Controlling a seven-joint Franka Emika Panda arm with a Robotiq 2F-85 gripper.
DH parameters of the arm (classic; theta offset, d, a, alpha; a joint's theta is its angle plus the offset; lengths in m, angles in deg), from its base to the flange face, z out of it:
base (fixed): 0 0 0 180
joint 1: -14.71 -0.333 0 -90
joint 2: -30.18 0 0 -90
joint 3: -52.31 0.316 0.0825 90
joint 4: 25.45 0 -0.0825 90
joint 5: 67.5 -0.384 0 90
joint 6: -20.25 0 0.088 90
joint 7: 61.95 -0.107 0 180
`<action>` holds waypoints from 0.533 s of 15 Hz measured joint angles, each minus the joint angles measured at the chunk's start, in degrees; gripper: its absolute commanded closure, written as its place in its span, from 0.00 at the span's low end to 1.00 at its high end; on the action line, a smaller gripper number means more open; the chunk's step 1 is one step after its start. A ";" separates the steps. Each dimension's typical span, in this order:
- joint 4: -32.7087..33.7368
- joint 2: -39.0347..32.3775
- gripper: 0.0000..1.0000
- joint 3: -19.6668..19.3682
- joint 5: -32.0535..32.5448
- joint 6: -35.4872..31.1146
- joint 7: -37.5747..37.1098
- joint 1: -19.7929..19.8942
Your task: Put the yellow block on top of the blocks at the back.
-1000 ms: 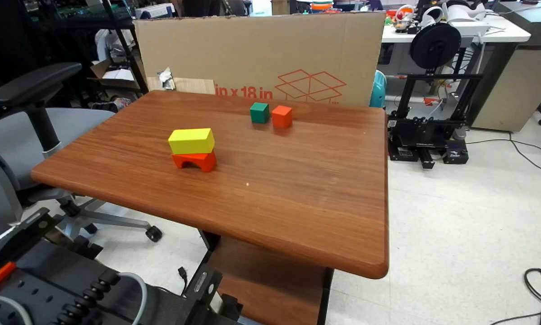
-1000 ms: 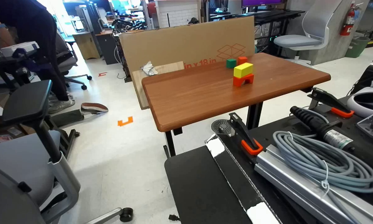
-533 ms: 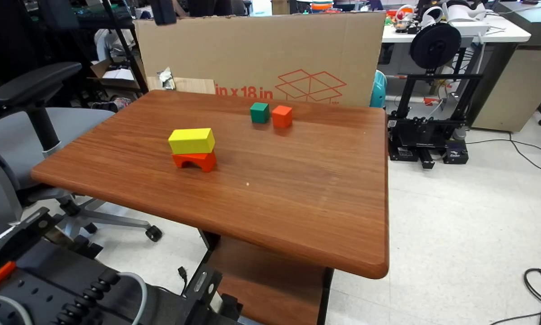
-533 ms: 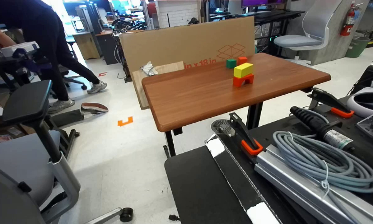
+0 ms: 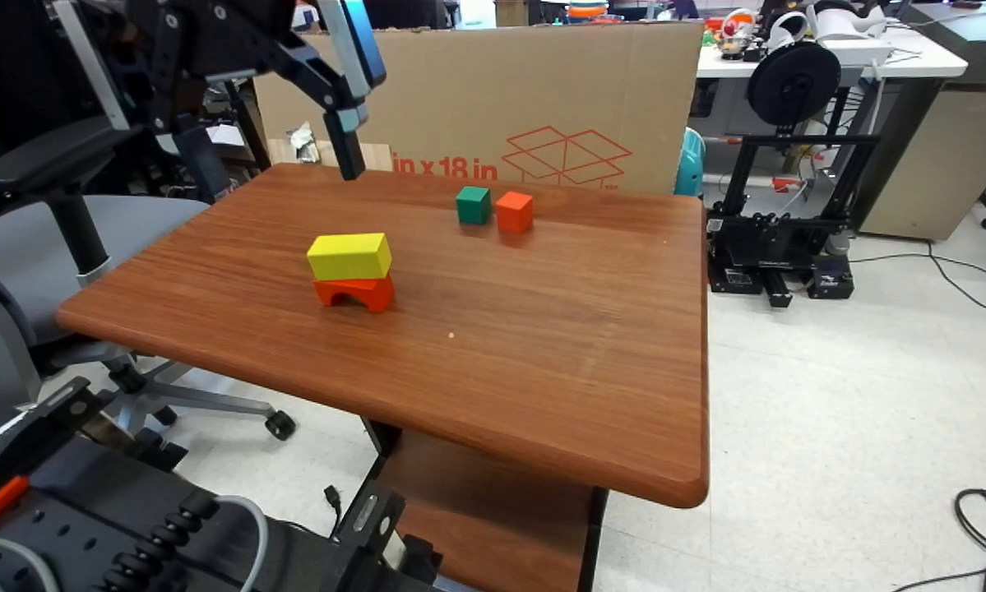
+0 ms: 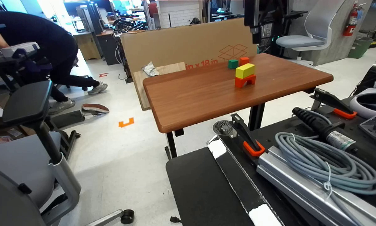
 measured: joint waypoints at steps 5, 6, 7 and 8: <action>1.03 -5.10 0.00 0.59 0.02 -2.90 -0.99 -0.21; 1.41 -5.99 0.00 0.63 0.02 -3.15 -1.13 -0.25; 1.86 -6.84 0.00 0.65 0.02 -3.30 -1.28 -0.29; 2.36 -7.65 0.00 0.65 0.03 -3.38 -1.43 -0.33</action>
